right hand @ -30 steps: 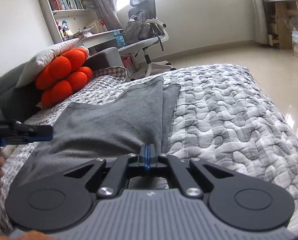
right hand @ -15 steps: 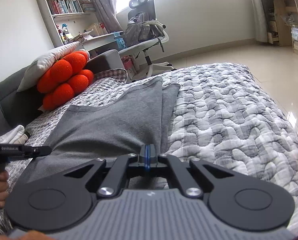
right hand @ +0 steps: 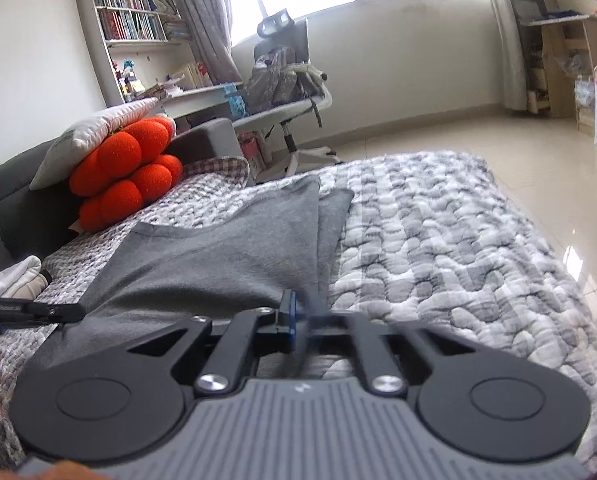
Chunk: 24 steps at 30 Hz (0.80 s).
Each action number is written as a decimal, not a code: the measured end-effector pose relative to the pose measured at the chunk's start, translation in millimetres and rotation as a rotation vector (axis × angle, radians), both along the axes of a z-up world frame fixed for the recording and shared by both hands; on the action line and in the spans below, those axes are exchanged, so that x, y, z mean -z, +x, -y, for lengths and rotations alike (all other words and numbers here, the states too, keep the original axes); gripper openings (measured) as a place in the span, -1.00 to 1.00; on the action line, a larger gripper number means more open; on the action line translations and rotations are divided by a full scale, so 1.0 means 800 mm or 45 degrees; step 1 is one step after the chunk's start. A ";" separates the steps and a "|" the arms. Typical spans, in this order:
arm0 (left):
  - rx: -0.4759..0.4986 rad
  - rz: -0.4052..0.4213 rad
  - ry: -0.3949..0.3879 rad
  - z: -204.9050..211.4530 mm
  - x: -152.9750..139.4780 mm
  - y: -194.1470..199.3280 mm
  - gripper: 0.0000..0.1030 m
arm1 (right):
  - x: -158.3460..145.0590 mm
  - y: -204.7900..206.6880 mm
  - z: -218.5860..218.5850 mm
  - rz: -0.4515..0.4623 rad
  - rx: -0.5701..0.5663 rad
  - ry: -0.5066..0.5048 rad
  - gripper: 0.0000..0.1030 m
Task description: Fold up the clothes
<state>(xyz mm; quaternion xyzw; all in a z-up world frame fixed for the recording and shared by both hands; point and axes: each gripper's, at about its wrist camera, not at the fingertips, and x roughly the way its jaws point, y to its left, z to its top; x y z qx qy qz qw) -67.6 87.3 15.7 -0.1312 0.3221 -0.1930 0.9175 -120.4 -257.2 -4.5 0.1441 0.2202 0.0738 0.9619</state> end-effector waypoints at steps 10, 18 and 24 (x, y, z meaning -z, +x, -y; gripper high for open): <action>0.097 0.109 0.016 0.023 -0.023 -0.059 -0.12 | -0.017 -0.043 -0.071 0.092 -0.280 -0.024 -0.43; 0.099 0.071 0.054 0.042 0.011 -0.075 -0.09 | 0.001 -0.051 -0.134 0.012 -0.400 -0.141 -0.39; 0.085 0.072 0.073 0.045 0.011 -0.077 -0.08 | 0.003 -0.067 -0.146 0.027 -0.425 -0.196 -0.38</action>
